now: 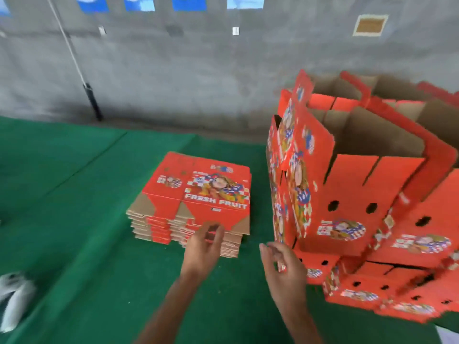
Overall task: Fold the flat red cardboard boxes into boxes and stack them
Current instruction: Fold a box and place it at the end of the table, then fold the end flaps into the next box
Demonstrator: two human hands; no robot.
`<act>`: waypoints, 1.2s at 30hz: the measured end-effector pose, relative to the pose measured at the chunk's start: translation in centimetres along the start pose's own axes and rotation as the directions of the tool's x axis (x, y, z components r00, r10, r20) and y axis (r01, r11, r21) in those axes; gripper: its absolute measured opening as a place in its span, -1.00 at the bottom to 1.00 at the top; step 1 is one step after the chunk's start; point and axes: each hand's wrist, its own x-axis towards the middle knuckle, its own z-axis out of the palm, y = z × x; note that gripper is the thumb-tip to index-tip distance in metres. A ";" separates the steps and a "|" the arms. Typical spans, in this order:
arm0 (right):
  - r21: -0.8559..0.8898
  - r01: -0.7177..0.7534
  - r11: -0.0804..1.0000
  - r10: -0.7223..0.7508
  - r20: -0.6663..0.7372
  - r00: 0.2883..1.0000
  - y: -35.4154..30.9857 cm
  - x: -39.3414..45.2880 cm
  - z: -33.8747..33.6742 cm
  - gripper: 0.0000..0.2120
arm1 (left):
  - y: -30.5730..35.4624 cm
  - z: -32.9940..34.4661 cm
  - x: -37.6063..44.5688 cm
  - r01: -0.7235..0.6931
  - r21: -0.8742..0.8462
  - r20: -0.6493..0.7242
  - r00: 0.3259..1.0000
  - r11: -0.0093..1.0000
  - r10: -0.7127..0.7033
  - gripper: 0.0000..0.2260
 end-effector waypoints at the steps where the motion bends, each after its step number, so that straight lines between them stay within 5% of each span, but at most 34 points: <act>1: 0.018 -0.010 1.000 0.009 0.035 0.999 -0.3 0.7 2.6 -0.81 | -1.3 -1.7 1.2 0.001 0.025 -0.020 1.000 1.000 -0.001 -0.84; 5: 0.045 -0.049 0.998 0.044 0.111 0.993 0.9 3.6 10.9 -0.89 | -6.4 -6.2 6.6 0.019 0.198 -0.061 0.998 0.980 -0.007 -0.81; 8: -0.103 -0.170 0.980 0.182 0.123 0.976 4.2 6.6 15.0 -0.76 | -9.8 -8.2 11.4 -0.034 0.497 -0.090 0.992 0.867 0.090 -0.65; 13: -0.540 -0.459 0.705 0.587 0.081 0.806 9.3 10.8 19.0 -0.44 | -15.2 -11.5 17.6 0.145 0.784 -0.079 0.988 0.604 -0.134 -0.17; 15: -0.484 -0.521 0.703 0.642 0.115 0.758 10.3 11.2 19.8 -0.52 | -16.5 -11.9 18.5 0.168 0.782 -0.059 0.979 0.600 -0.197 -0.14; 18: -0.502 -0.482 0.718 0.609 0.118 0.785 11.1 10.9 20.1 -0.73 | -17.3 -11.3 18.7 0.174 0.779 -0.022 0.968 0.602 -0.251 -0.21; 20: -0.494 -0.483 0.723 0.596 0.091 0.798 11.0 10.9 20.1 -0.70 | -17.1 -11.0 19.1 0.161 0.821 -0.002 0.960 0.547 -0.280 -0.23; 26: -0.098 -0.561 0.822 0.569 0.083 0.818 8.2 10.5 20.2 -0.66 | -15.2 -11.3 19.5 0.122 0.913 0.009 0.948 0.389 -0.317 -0.38; 29: 0.079 -0.518 0.852 0.515 0.053 0.855 5.1 9.2 20.4 -0.65 | -14.8 -12.2 19.0 0.176 0.871 -0.013 0.942 0.459 -0.336 -0.36; 34: 0.248 -0.386 0.888 0.384 0.061 0.921 0.0 9.8 18.5 -0.52 | -10.8 -15.0 18.1 0.215 0.564 -0.168 0.975 0.797 -0.144 -0.71; 36: 0.233 -0.328 0.915 0.319 0.078 0.945 -2.1 10.3 17.5 -0.54 | -7.7 -17.2 17.0 0.254 0.416 -0.260 0.953 0.873 -0.153 -0.70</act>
